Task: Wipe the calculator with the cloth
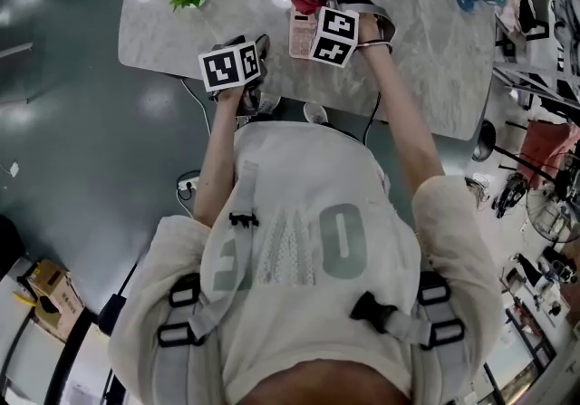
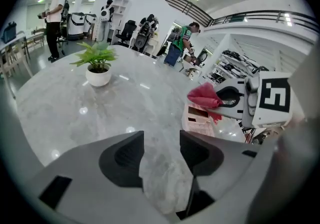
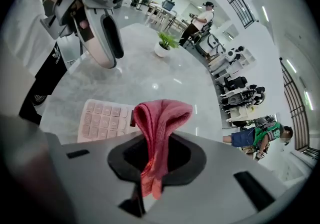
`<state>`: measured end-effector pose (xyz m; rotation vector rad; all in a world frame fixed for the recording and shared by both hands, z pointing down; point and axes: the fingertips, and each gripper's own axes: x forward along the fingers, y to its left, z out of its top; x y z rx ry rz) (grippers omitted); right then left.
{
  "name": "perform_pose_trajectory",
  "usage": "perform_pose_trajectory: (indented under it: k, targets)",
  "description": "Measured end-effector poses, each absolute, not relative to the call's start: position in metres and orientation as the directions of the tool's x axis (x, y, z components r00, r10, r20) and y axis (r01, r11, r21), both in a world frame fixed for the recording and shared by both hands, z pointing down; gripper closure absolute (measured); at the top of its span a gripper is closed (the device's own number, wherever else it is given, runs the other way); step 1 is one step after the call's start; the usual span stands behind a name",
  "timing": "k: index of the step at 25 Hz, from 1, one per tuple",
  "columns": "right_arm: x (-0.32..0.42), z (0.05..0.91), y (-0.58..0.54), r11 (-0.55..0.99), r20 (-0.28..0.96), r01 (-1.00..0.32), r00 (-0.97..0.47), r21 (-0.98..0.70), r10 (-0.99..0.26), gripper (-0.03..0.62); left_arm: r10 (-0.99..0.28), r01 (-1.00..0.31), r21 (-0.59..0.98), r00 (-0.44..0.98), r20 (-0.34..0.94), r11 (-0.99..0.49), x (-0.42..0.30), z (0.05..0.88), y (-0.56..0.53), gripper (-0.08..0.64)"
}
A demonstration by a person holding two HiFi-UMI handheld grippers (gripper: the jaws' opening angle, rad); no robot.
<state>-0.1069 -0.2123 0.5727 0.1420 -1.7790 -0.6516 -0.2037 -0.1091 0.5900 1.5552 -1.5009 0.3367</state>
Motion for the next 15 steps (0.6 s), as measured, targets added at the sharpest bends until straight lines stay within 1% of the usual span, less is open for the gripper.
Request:
perform_pose_trajectory:
  k: [4,15]
  targets:
    - [-0.113,0.585,-0.212,0.834,0.865,0.266,-0.292,0.483,-0.408,0.537,-0.653,-0.886,0.419,0.2,0.73,0.198,-0.218,0.59,-0.106,0.342]
    - [-0.115,0.597,-0.202,0.832,0.874,0.291,-0.269,0.473,-0.403,0.537,-0.66,-0.873,0.425,0.175,0.731,0.238,-0.236,0.596,-0.098,0.342]
